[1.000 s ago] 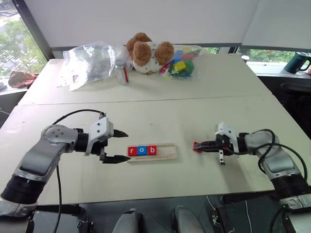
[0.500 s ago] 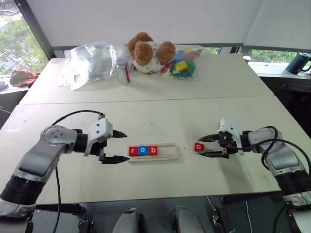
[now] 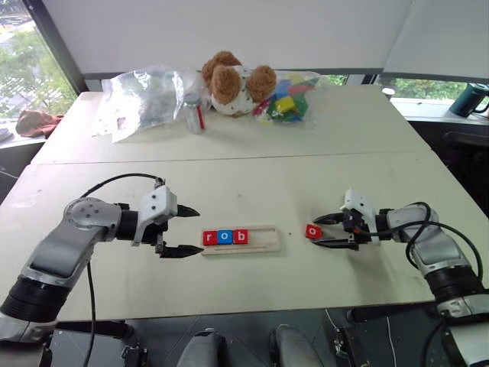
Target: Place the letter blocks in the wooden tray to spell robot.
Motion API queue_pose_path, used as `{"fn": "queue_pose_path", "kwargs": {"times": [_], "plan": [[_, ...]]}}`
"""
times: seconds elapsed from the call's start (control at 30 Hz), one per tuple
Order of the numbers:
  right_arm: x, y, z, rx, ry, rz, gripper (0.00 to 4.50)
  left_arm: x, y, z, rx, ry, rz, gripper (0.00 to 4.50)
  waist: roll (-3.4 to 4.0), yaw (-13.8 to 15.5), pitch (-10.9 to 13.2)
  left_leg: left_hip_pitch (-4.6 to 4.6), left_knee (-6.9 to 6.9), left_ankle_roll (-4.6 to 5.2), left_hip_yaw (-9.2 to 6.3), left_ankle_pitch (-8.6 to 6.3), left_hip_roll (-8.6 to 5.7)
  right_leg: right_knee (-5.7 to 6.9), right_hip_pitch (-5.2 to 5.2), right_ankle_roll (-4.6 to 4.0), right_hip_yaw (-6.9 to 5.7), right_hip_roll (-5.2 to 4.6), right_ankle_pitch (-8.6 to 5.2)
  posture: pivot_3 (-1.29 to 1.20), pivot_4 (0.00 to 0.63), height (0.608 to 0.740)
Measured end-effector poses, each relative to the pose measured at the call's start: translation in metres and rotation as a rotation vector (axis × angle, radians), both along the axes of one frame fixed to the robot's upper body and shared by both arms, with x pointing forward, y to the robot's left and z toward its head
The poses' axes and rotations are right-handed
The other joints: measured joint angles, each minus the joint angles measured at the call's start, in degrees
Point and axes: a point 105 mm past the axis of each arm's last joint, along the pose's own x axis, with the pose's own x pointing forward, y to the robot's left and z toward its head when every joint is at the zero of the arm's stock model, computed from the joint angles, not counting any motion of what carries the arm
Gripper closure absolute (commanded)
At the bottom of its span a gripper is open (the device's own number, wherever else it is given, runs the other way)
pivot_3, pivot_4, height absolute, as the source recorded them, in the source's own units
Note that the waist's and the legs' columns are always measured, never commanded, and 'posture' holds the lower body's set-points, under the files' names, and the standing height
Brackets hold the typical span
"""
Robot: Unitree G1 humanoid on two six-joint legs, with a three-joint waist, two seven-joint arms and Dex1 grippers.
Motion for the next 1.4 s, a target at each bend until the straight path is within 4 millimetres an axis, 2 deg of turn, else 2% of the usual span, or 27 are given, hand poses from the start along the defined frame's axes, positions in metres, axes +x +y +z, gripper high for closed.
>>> {"fn": "queue_pose_path", "kwargs": {"times": [0.03,0.2,0.27,0.33,0.47,0.57,0.67,0.9,1.4], "plan": [[0.000,0.000,0.000,0.000,-0.001,0.002,3.39,0.000,0.000,0.000,0.000,0.000,0.001,0.00,0.00,0.0,0.0,0.00,0.00,0.00,0.00,0.00,0.00,0.00,0.00,0.00,0.00,0.00,0.00,0.00,0.150,0.740],[-0.001,0.003,0.002,0.003,0.003,0.009,3.40,0.000,0.001,-0.001,0.004,-0.002,0.006,0.00,0.00,0.0,0.0,0.00,0.00,0.00,0.00,0.00,0.00,0.00,0.00,0.00,0.00,0.00,0.00,0.00,0.150,0.740],[-0.002,0.010,0.008,0.019,-0.003,0.028,3.40,-0.001,0.004,-0.003,0.014,0.008,0.015,0.00,0.00,-0.1,0.0,0.00,-0.01,0.00,0.00,0.00,0.01,0.01,-0.01,0.00,0.00,0.00,0.00,0.00,0.150,0.740],[-0.001,0.024,0.020,0.037,-0.025,0.067,3.40,-0.001,0.012,-0.006,0.031,0.020,0.036,0.00,0.02,-0.4,0.0,0.00,-0.01,0.00,0.00,0.00,0.02,0.04,-0.05,0.00,0.03,0.02,0.00,0.00,0.150,0.740],[0.004,0.072,0.036,-0.003,-0.103,0.209,3.40,-0.001,0.027,-0.012,0.080,0.015,0.070,0.00,0.03,-0.4,0.0,0.04,-0.02,-0.02,-0.01,0.01,0.06,0.13,-0.08,0.00,0.00,0.07,0.00,0.00,0.150,0.740],[0.003,0.098,0.031,-0.019,-0.085,0.267,3.40,-0.002,0.032,-0.019,0.088,0.029,0.088,0.00,0.02,0.3,0.0,-0.04,-0.01,-0.03,-0.04,0.02,0.02,0.08,-0.09,-0.01,-0.05,0.01,0.00,0.00,0.150,0.740],[0.001,0.113,0.026,-0.045,-0.063,0.309,3.40,-0.002,0.033,-0.021,0.089,0.029,0.098,0.00,0.02,0.4,0.0,-0.10,0.00,-0.02,-0.03,0.01,-0.06,0.00,-0.09,0.00,-0.05,-0.09,0.00,0.00,0.150,0.740],[-0.003,0.125,0.016,-0.104,0.006,0.317,3.40,-0.005,0.027,-0.022,0.070,0.018,0.111,0.00,0.02,-0.1,0.0,-0.10,-0.03,-0.02,-0.02,0.00,-0.04,0.02,-0.14,0.00,-0.07,-0.09,0.00,0.00,0.150,0.740],[0.001,0.131,0.012,-0.137,-0.012,0.307,3.40,-0.005,0.023,-0.023,0.040,0.015,0.121,0.00,0.02,-0.1,0.0,-0.09,-0.02,-0.03,-0.01,0.01,-0.04,0.03,-0.14,0.00,-0.07,-0.08,0.00,0.00,0.150,0.740]]}}
